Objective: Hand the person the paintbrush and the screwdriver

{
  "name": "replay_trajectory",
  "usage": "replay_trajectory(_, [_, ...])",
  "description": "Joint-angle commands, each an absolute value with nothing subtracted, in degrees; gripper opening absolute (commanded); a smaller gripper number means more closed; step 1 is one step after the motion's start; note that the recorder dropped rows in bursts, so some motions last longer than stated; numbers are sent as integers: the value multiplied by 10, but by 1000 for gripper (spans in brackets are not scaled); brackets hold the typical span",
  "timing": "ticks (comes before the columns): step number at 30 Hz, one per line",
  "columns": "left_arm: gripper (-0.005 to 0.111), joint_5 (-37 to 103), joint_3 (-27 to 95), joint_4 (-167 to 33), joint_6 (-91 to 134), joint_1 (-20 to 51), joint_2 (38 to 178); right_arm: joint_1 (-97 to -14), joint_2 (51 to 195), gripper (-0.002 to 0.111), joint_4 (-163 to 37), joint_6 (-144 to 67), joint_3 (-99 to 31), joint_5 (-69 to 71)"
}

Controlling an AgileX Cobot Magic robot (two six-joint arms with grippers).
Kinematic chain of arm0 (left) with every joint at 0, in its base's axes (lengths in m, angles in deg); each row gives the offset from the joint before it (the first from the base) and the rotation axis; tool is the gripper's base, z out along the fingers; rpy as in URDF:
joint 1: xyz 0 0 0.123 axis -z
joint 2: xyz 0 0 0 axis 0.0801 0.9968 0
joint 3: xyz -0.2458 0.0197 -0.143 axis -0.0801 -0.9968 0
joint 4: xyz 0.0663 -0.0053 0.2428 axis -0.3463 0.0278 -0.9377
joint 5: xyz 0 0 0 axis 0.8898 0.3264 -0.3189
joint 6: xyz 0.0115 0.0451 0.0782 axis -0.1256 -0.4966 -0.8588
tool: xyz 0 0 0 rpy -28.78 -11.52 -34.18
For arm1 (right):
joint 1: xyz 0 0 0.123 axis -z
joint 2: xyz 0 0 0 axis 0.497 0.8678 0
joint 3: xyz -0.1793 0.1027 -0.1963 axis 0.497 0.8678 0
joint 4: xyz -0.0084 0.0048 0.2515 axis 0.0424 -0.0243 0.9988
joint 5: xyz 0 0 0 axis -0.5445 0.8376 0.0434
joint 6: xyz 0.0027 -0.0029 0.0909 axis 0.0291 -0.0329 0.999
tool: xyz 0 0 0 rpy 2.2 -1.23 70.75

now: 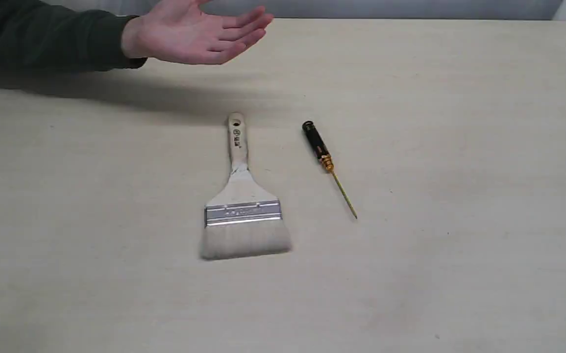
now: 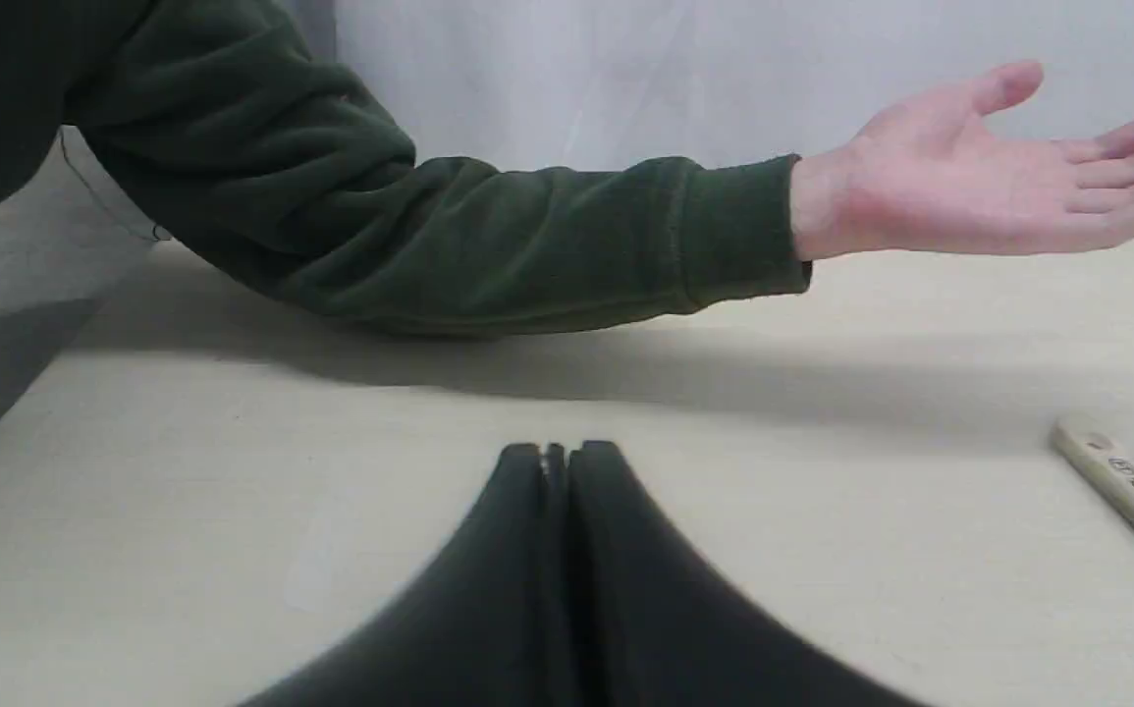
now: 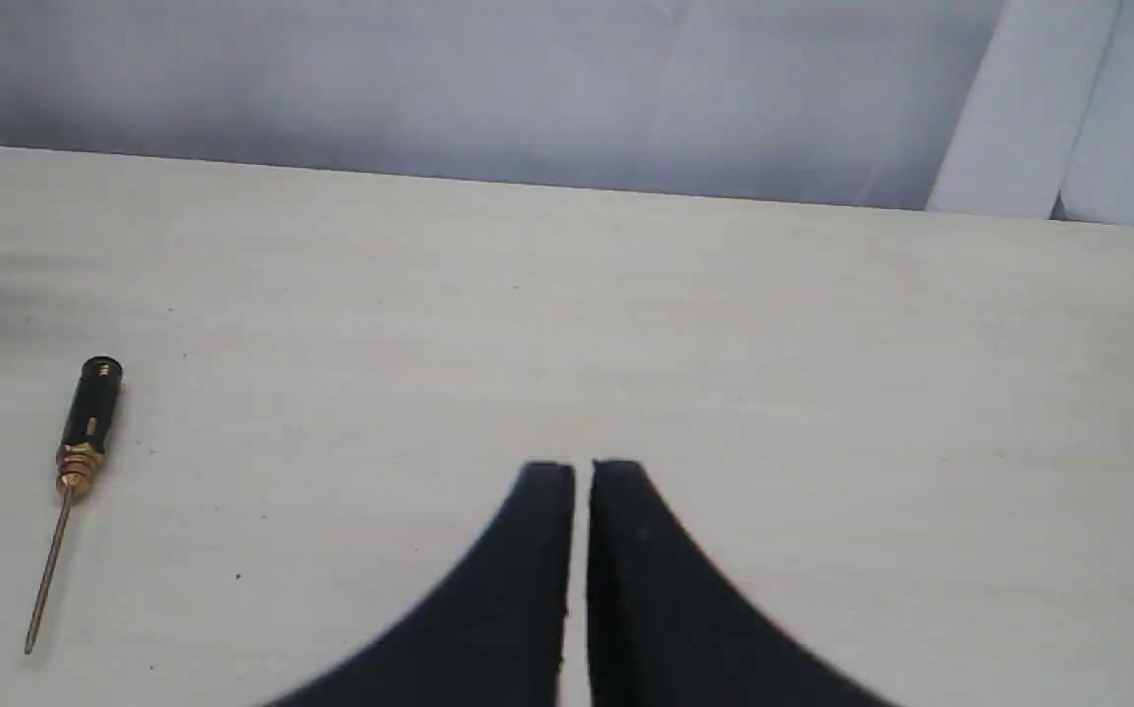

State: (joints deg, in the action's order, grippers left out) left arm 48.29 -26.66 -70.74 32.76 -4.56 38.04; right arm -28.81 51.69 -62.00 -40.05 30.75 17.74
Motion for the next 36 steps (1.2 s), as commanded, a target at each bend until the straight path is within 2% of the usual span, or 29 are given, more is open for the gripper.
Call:
replay_trajectory(1, [0, 477, -268, -707, 329, -42, 379, -284, 513, 4, -621, -399, 309, 177])
replay_trajectory(20, [0, 478, -268, -705, 329, -42, 379, -284, 513, 4, -622, -400, 309, 170])
replay_trajectory(36, [0, 477, -268, -705, 329, -42, 379, -284, 513, 4, -618, -399, 309, 83])
